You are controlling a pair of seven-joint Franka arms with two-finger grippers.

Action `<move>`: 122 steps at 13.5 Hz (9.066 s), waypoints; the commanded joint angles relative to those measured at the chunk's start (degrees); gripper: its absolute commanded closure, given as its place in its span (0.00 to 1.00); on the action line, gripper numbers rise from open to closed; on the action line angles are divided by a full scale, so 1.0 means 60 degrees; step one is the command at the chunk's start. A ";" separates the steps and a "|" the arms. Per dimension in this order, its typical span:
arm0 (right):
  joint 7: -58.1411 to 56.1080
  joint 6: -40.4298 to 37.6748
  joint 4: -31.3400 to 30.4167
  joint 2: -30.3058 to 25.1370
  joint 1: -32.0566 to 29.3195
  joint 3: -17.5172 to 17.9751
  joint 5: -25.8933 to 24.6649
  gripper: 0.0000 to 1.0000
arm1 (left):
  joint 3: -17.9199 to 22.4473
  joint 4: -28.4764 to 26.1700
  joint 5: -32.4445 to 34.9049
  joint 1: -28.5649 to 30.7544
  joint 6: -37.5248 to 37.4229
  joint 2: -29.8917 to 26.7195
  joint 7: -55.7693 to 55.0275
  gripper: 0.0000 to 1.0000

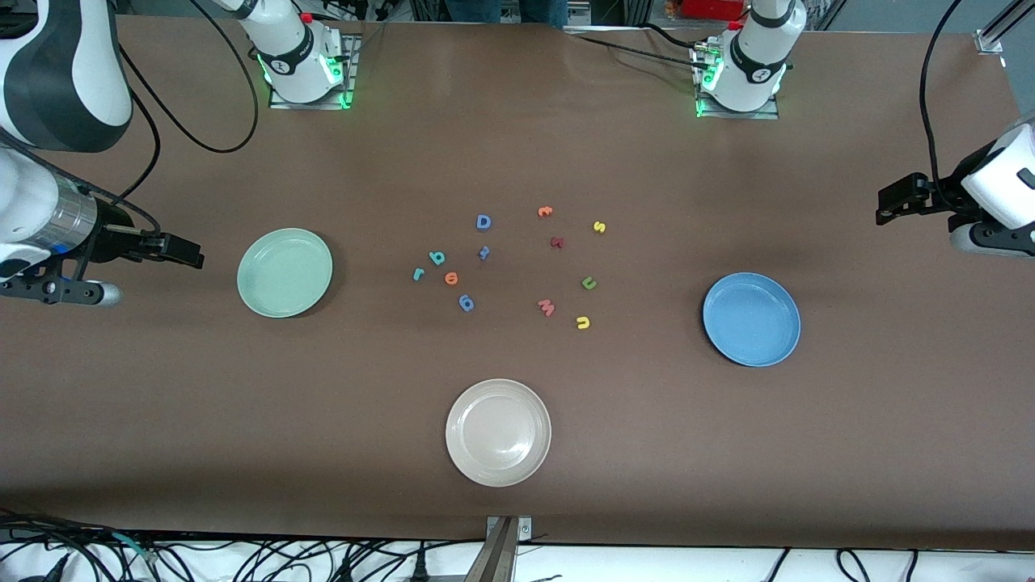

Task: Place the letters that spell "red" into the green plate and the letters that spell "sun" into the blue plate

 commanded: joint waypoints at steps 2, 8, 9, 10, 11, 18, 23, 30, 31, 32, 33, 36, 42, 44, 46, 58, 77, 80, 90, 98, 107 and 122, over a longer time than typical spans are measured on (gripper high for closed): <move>-0.0074 -0.0094 -0.0054 -0.0134 0.0033 -0.0065 0.0076 0.00 | -0.0112 0.0163 0.0284 0.0101 -0.0082 0.0064 0.0213 0.00; -0.0103 -0.0094 -0.0068 -0.0134 0.0033 -0.0065 0.0076 0.00 | -0.0112 0.0163 0.0284 0.0101 -0.0067 0.0078 0.0213 0.00; -0.0103 -0.0094 -0.0083 -0.0134 0.0033 -0.0065 0.0076 0.00 | -0.0112 0.0163 0.0270 0.0101 -0.0067 0.0078 0.0213 0.00; -0.0089 -0.0094 -0.0083 -0.0134 0.0033 -0.0065 0.0076 0.00 | -0.0112 0.0163 0.0284 0.0101 -0.0067 0.0093 0.0213 0.00; -0.0089 -0.0094 -0.0083 -0.0134 0.0033 -0.0065 0.0076 0.00 | -0.0112 0.0163 0.0270 0.0101 -0.0067 0.0122 0.0213 0.00; -0.0089 -0.0108 -0.0083 -0.0134 0.0033 -0.0065 0.0076 0.00 | -0.0112 0.0163 0.0270 0.0101 -0.0008 0.0122 0.0213 0.00; -0.0103 -0.0108 -0.0083 -0.0134 0.0033 -0.0065 0.0076 0.00 | -0.0112 0.0163 0.0270 0.0101 -0.0008 0.0122 0.0213 0.00; -0.0118 -0.0108 -0.0083 -0.0134 0.0033 -0.0065 0.0061 0.00 | -0.0112 0.0163 0.0270 0.0101 0.0006 0.0166 0.0198 0.00; -0.0118 -0.0108 -0.0083 -0.0134 0.0033 -0.0065 0.0061 0.00 | -0.0112 0.0163 0.0270 0.0101 0.0035 0.0195 0.0198 0.00; -0.0118 -0.0108 -0.0083 -0.0134 0.0033 -0.0065 0.0061 0.00 | -0.0112 0.0163 0.0270 0.0101 0.0065 0.0196 0.0198 0.00; -0.0118 -0.0108 -0.0083 -0.0134 0.0033 -0.0065 0.0061 0.00 | -0.0112 0.0163 0.0270 0.0101 0.0065 0.0196 0.0198 0.00; -0.0118 -0.0108 -0.0083 -0.0134 0.0033 -0.0065 0.0061 0.00 | -0.0112 0.0148 0.0270 0.0087 0.0065 0.0196 0.0198 0.00; -0.0118 -0.0123 -0.0083 -0.0134 0.0033 -0.0065 0.0061 0.00 | -0.0112 0.0148 0.0270 0.0101 0.0065 0.0210 0.0198 0.00; -0.0118 -0.0123 -0.0097 -0.0134 0.0033 -0.0065 0.0061 0.00 | -0.0112 0.0148 0.0270 0.0101 0.0065 0.0210 0.0198 0.00; -0.0118 -0.0137 -0.0097 -0.0134 0.0033 -0.0065 0.0061 0.00 | -0.0112 0.0148 0.0270 0.0101 0.0065 0.0225 0.0198 0.00; -0.0045 -0.0387 -0.0068 -0.0076 0.0120 -0.0051 0.0061 0.00 | -0.0112 0.0134 0.0240 0.0101 0.0080 0.0254 0.0198 0.00; 1.0085 0.1091 -0.0039 0.2516 0.4279 0.0257 0.0661 0.01 | -0.0346 0.0148 -0.0316 -0.0177 0.0080 0.0825 0.0184 0.00; 1.1350 0.1371 -0.0053 0.3087 0.4573 0.0344 0.0750 0.01 | -0.0478 0.0119 -0.0563 -0.0484 0.0094 0.0971 0.0198 0.00; 1.1937 0.3829 -0.1985 0.3500 0.4618 0.0711 0.1816 0.02 | -0.0551 -0.3581 -0.1503 -0.2900 0.3253 0.0431 -0.0548 0.00; 1.1938 0.4330 -0.2661 0.3367 0.4618 0.0726 0.2288 0.28 | -0.2221 -0.6850 -0.1517 -0.3121 0.7955 0.0591 -0.1881 0.00; 1.1952 0.4843 -0.2661 0.3485 0.4647 0.0858 0.2347 0.40 | -0.2280 -0.7732 -0.1473 -0.4131 1.0611 0.1703 -0.3418 0.00; 1.1894 0.5355 -0.3027 0.3572 0.4647 0.0887 0.2405 0.44 | -0.2280 -0.8494 -0.1342 -0.4864 1.2340 0.2452 -0.4737 0.21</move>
